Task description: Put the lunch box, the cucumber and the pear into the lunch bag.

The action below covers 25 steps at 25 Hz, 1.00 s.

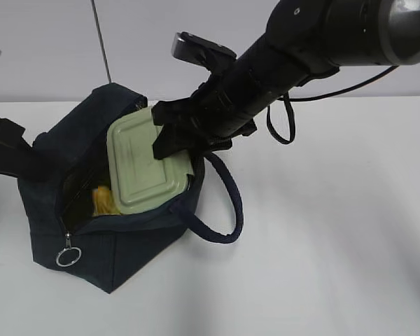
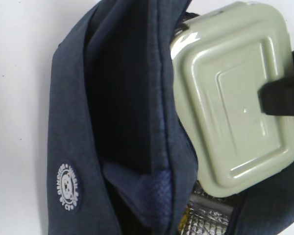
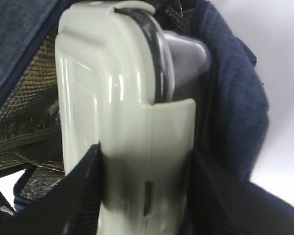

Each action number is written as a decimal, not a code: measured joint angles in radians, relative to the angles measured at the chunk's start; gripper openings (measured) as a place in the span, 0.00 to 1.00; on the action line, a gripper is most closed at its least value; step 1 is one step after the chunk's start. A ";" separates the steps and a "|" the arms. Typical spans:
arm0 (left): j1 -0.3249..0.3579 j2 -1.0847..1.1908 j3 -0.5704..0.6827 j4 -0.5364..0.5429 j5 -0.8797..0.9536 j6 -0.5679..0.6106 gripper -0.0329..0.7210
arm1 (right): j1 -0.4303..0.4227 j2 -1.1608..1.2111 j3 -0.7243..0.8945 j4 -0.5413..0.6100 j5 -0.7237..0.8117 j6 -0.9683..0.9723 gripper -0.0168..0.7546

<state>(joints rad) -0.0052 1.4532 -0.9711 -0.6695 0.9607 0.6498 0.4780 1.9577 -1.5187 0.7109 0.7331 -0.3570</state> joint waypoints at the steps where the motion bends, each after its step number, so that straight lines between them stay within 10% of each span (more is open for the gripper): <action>1: 0.000 0.000 0.000 0.000 -0.001 0.000 0.04 | 0.000 0.007 0.000 0.000 0.000 0.004 0.46; 8: 0.000 0.000 0.000 -0.001 -0.004 0.000 0.04 | 0.000 0.067 -0.014 0.110 0.013 -0.114 0.49; 15: 0.000 0.000 0.000 0.000 -0.006 0.000 0.04 | 0.004 0.065 -0.153 0.161 0.147 -0.190 0.77; 25: 0.000 0.000 0.000 0.005 -0.006 0.000 0.04 | -0.011 -0.001 -0.252 -0.185 0.205 0.028 0.72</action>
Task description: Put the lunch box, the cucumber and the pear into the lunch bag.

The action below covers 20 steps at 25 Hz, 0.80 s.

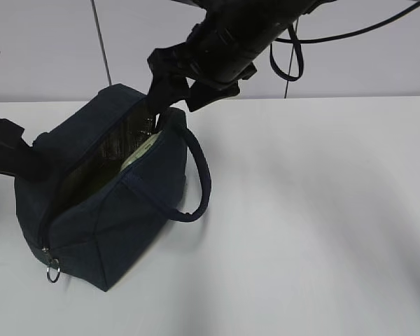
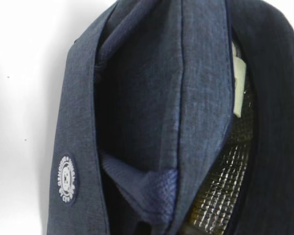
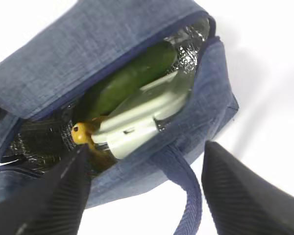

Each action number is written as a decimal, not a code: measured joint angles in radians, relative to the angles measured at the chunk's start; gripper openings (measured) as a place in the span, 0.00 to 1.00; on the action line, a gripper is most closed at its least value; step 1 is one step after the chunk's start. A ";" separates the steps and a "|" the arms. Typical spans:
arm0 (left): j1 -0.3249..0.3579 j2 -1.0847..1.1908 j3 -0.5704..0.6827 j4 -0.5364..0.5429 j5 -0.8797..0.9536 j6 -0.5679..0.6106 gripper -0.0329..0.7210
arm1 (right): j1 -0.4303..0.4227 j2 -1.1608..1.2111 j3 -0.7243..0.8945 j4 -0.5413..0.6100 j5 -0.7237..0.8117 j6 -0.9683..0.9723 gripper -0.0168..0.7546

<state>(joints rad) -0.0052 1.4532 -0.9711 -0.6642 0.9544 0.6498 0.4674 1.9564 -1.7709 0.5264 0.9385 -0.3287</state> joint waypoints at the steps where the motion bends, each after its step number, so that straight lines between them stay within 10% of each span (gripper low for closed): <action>1: 0.000 0.000 0.000 0.000 0.000 0.000 0.04 | 0.000 0.003 0.000 -0.012 0.002 0.010 0.72; 12: 0.000 0.000 0.000 0.001 0.001 0.000 0.04 | 0.000 0.132 0.000 0.021 -0.036 0.061 0.70; 17: 0.000 0.000 0.000 0.003 0.002 0.000 0.04 | 0.000 0.138 -0.001 -0.017 -0.038 0.066 0.19; 20: -0.003 0.000 0.000 0.004 0.005 0.000 0.04 | 0.000 0.130 -0.001 -0.093 -0.038 0.109 0.08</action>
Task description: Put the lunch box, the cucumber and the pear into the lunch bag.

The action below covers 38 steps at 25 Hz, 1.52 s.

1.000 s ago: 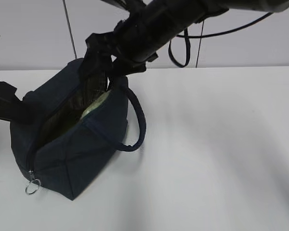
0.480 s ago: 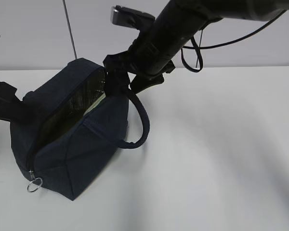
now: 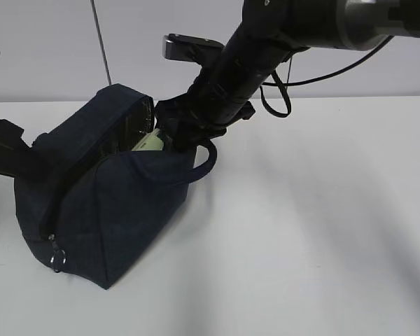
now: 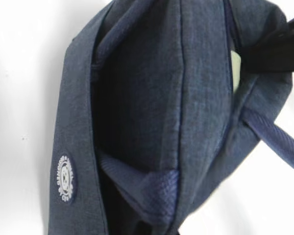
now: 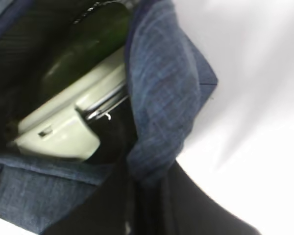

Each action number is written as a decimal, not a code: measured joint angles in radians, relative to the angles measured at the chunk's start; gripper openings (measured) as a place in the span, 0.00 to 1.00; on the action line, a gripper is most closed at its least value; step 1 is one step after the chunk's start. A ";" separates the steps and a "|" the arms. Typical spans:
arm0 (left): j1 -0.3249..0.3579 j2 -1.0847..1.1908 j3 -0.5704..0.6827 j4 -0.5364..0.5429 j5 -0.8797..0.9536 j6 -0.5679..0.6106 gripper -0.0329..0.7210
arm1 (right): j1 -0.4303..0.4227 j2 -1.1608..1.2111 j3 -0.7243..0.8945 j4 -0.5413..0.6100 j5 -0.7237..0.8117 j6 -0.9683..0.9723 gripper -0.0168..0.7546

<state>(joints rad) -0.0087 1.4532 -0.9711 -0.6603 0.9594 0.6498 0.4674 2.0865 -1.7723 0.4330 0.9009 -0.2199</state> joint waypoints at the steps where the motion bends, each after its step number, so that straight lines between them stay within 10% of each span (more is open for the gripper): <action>1: -0.006 0.000 -0.001 0.001 -0.001 0.000 0.04 | 0.000 -0.008 0.000 -0.036 0.002 0.025 0.08; 7: -0.083 0.022 -0.072 0.006 -0.003 -0.031 0.04 | -0.010 -0.068 0.004 -0.206 0.032 0.146 0.07; 20: -0.246 0.186 -0.178 -0.029 -0.066 -0.079 0.06 | -0.152 -0.206 0.228 -0.161 0.018 0.020 0.07; 23: -0.249 0.183 -0.182 -0.039 -0.084 -0.081 0.18 | -0.156 -0.210 0.232 -0.047 0.012 -0.108 0.22; 28: -0.249 0.151 -0.189 -0.044 -0.099 -0.073 0.53 | -0.156 -0.217 0.232 0.088 -0.036 -0.241 0.72; 38: -0.249 -0.001 -0.188 -0.042 -0.147 -0.036 0.62 | -0.156 -0.369 0.232 0.030 -0.126 -0.255 0.75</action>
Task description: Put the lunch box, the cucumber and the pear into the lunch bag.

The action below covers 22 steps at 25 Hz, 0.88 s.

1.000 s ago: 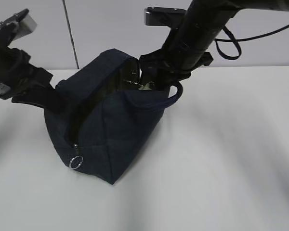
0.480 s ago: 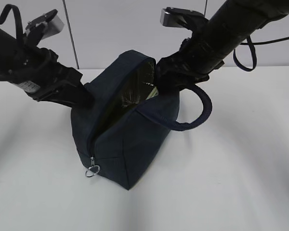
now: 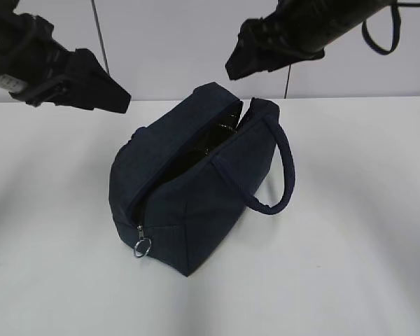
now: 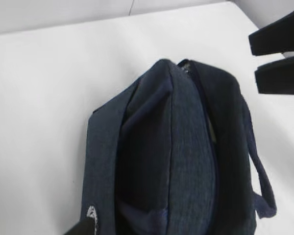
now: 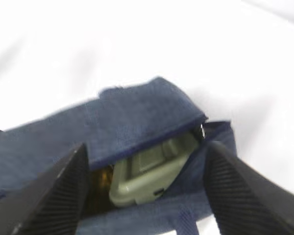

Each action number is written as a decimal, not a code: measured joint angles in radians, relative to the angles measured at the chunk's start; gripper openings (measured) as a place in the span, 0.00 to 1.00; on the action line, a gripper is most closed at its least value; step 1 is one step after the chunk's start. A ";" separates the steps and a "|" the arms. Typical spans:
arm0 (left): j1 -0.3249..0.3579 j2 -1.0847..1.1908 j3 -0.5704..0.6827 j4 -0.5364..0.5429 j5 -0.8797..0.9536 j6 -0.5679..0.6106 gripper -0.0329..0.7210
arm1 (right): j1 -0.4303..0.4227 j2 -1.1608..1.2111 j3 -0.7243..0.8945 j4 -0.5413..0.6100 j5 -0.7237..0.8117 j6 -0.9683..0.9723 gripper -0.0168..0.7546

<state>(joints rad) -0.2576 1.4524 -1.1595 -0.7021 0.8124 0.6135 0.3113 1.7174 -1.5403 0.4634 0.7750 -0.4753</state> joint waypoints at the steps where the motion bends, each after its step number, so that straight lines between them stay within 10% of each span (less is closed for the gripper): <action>1: 0.000 -0.014 0.000 0.000 -0.007 0.008 0.62 | 0.004 -0.025 0.000 0.002 0.000 -0.002 0.75; 10: 0.000 -0.171 0.061 -0.003 -0.176 0.043 0.59 | 0.242 -0.274 0.362 0.159 -0.328 -0.183 0.74; 15: -0.034 -0.296 0.318 -0.044 -0.501 0.131 0.58 | 0.372 -0.375 0.666 0.181 -0.731 -0.209 0.74; 22: -0.134 -0.417 0.596 -0.070 -0.747 0.168 0.54 | 0.438 -0.318 0.803 0.212 -0.827 -0.209 0.74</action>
<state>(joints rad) -0.3913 1.0357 -0.5633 -0.7723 0.0649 0.7815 0.7498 1.3999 -0.7370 0.6757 -0.0518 -0.6841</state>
